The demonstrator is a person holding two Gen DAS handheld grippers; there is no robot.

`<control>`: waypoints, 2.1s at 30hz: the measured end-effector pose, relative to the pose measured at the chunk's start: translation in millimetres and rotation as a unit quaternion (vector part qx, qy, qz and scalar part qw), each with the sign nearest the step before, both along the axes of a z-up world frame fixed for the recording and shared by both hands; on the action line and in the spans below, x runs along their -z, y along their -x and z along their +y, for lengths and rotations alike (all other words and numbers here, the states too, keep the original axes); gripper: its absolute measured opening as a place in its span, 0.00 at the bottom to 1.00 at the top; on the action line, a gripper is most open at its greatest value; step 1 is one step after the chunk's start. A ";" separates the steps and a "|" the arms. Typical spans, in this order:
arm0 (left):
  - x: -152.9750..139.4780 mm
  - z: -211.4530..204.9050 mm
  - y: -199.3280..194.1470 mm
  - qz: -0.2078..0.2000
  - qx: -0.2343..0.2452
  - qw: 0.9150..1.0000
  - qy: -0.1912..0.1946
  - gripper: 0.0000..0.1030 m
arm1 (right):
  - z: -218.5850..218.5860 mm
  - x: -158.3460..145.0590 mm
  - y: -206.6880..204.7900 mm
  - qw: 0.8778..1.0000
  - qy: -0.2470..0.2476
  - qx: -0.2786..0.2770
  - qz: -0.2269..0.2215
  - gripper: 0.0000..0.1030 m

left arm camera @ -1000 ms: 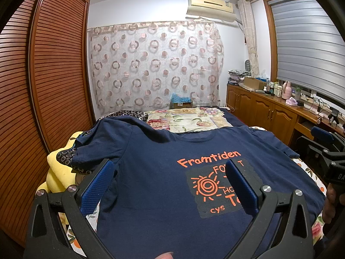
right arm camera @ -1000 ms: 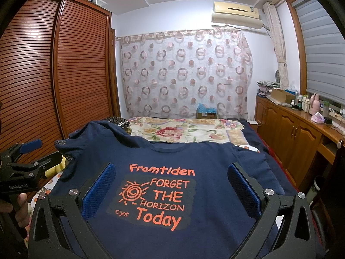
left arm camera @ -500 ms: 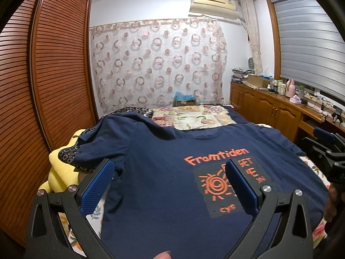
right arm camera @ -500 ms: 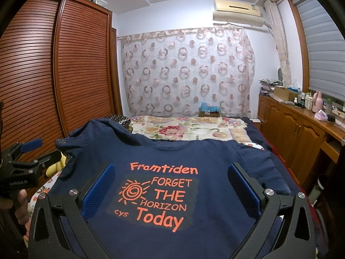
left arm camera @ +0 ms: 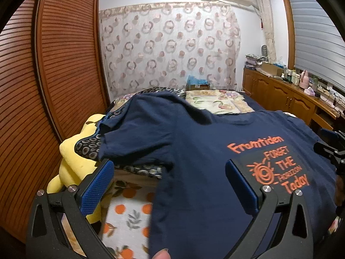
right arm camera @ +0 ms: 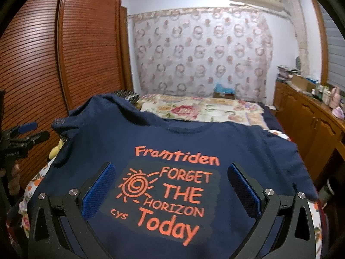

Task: Fold small clothes
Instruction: 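Grasp the sleeve nearest the left gripper and fold it onto the shirt back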

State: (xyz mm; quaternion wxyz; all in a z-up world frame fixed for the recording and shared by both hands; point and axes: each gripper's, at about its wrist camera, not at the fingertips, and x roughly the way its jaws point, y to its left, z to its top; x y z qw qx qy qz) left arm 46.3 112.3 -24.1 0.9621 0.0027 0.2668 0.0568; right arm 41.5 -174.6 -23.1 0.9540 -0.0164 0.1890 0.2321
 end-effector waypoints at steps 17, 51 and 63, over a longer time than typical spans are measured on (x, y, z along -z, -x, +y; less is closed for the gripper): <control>-1.8 87.5 -64.8 0.048 0.009 0.999 0.010 0.75 | 19.2 0.6 -69.7 0.990 0.056 -0.095 0.089 0.78; -48.6 47.1 -116.4 0.078 0.117 0.989 -0.051 0.04 | 54.1 2.9 -70.4 0.987 0.122 -0.071 0.072 0.63; -75.0 -49.4 -126.2 0.081 0.213 0.973 -0.031 0.40 | 47.7 4.1 -76.0 0.989 0.111 -0.061 0.080 0.62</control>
